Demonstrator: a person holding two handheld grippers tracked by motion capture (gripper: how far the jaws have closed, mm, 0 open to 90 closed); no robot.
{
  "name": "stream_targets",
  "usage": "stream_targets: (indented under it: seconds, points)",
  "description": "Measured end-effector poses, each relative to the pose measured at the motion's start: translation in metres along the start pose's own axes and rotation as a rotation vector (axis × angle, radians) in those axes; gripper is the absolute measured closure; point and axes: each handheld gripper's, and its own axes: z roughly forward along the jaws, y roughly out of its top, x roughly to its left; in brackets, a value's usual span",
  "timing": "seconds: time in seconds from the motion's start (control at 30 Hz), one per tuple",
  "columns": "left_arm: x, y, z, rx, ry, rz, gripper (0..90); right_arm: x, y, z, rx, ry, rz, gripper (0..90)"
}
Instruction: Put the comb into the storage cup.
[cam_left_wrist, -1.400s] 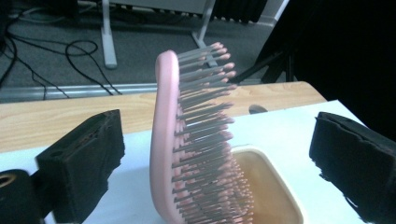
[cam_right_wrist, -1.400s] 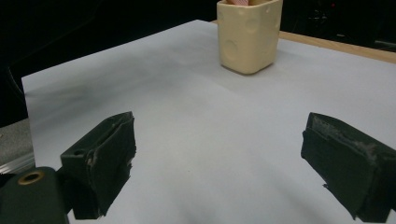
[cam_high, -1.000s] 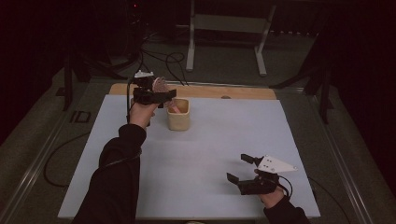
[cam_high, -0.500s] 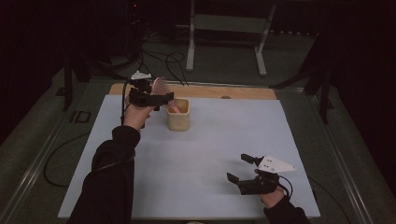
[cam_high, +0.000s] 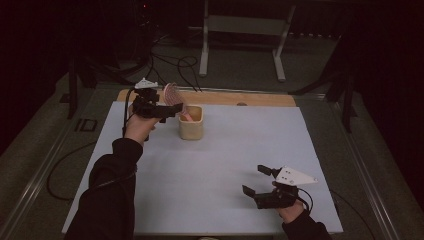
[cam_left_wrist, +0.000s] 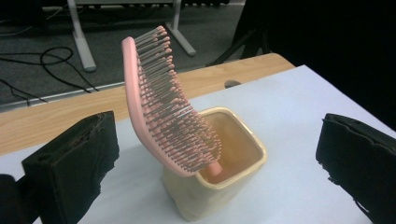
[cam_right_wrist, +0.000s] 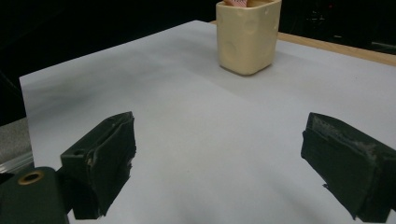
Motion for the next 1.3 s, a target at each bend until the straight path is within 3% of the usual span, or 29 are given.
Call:
stream_targets:
  seconds: [0.63, 0.9, 1.0, 1.3]
  points:
    - [-0.008, -0.021, -0.018, 0.014, -0.065, 0.038, 0.3, 0.000, 0.000, 0.001, 0.001, 0.006, 0.010, 9.8]
    - [-0.012, -0.032, -0.023, 0.038, -0.064, 0.078, 0.3, 0.001, 0.000, 0.001, 0.004, 0.002, -0.003, 9.8]
    - [-0.011, -0.037, -0.026, 0.036, -0.073, 0.068, 0.3, 0.001, 0.000, 0.002, 0.002, 0.002, 0.006, 9.8]
    - [-0.013, -0.059, -0.036, 0.031, -0.079, 0.097, 0.3, 0.001, 0.000, 0.002, 0.004, 0.003, 0.002, 9.7]
